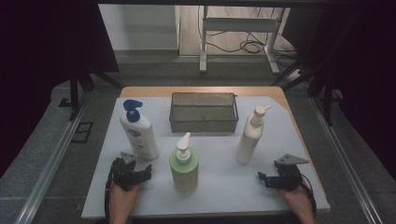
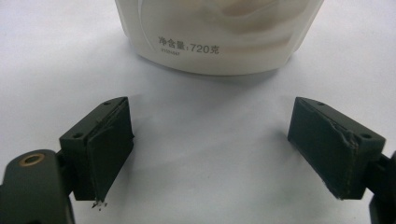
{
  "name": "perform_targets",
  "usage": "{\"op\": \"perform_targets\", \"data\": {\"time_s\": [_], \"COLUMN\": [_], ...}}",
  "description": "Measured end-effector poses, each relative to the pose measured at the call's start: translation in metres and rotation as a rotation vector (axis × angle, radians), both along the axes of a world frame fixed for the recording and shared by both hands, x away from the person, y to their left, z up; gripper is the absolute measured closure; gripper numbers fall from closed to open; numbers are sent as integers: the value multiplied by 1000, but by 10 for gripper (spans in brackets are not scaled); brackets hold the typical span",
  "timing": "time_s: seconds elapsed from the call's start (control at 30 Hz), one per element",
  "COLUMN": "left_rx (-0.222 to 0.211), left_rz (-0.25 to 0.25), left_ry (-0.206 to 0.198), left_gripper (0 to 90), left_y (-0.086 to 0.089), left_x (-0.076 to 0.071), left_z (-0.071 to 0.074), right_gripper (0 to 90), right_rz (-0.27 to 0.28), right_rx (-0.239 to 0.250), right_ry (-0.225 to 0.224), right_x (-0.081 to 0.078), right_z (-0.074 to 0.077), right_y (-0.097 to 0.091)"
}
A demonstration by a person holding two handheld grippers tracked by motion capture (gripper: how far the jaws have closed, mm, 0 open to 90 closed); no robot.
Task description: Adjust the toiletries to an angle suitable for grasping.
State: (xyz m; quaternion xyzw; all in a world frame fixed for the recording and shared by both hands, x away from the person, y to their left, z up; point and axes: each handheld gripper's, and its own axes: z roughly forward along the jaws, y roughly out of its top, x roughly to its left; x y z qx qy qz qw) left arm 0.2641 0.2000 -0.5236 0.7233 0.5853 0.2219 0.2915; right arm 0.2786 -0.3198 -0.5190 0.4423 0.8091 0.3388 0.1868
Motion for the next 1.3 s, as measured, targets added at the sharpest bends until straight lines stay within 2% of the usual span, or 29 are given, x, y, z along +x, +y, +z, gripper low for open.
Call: {"op": "perform_targets", "data": {"time_s": [1.3], "left_rx": [-6], "left_rz": [0], "left_ry": [4], "left_gripper": [139], "left_y": [1], "left_x": [0], "left_z": [0], "right_gripper": [137], "right_rz": [-9], "right_rx": [-1], "right_ry": [-4], "right_x": [-1], "right_z": [3], "right_y": [1]}}
